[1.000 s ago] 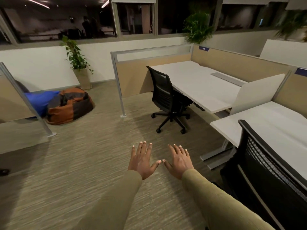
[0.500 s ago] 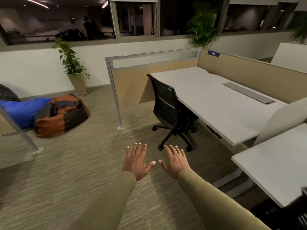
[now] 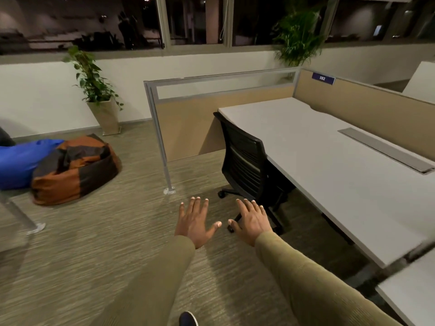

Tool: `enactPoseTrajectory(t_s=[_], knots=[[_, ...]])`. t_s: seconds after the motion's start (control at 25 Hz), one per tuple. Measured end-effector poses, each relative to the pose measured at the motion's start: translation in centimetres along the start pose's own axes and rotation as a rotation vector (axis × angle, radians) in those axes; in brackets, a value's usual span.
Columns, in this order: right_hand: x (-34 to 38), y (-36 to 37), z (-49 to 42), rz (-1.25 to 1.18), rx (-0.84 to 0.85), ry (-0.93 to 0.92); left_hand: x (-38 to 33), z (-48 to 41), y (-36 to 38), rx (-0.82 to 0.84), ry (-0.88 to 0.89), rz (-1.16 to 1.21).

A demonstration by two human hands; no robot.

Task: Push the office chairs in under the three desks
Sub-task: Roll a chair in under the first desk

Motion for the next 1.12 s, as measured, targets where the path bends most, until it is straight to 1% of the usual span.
enactPoseTrajectory(t_s=[0.24,0.36,0.4,0.48,0.56,0.6,0.76,0.8,0.92,0.96,1.04,1.12], knots=[[4.5,-0.1,-15.2,-0.034,-0.035,0.068,10.4,-13.4,-0.1,0.038,0.065,-0.012],[6.1,-0.7,-22.0,-0.053,-0.037,0.099,14.3,-20.2,-0.5,0.066,0.098,-0.017],[6.2,-0.9,-22.1,-0.036,-0.037,0.087,14.3,-20.3,-0.8,0.070,0.100,-0.020],[6.1,-1.5,-26.5,-0.029,-0.056,0.124,16.0,-24.9,-0.6,0.062,0.145,-0.016],[5.9,-2.4,-31.2,-0.004,-0.091,0.153,17.5,-29.8,0.0,0.057,0.155,-0.015],[6.1,-3.2,-31.7,0.019,-0.112,0.155,17.9,-30.5,-0.3,0.049,0.153,-0.021],[4.3,-5.5,-41.2,0.079,-0.214,0.201,20.3,-40.2,1.5,0.053,0.178,0.002],[4.0,-6.1,-41.6,0.100,-0.215,0.212,20.6,-40.8,1.3,0.056,0.179,-0.006],[0.5,-7.5,-47.4,0.113,-0.169,0.317,21.0,-48.4,1.2,0.020,0.214,-0.009],[-0.5,-7.7,-49.4,0.116,-0.145,0.362,21.3,-51.3,0.9,0.039,0.218,-0.002],[-2.8,-8.0,-51.2,0.155,-0.088,0.469,20.8,-56.2,1.0,0.063,0.262,-0.008],[-3.9,-6.9,-50.4,0.105,0.020,0.523,20.2,-58.0,1.6,0.112,0.312,-0.027]])
Point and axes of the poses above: each hand's wrist, its own z-axis away from the middle knuckle, its own y-axis out of the palm, x = y × z, the point moved 5 cm from there along -z, towards the middle knuckle, and after that the axes turned 13 degrees about y, right-handed, at the moved point
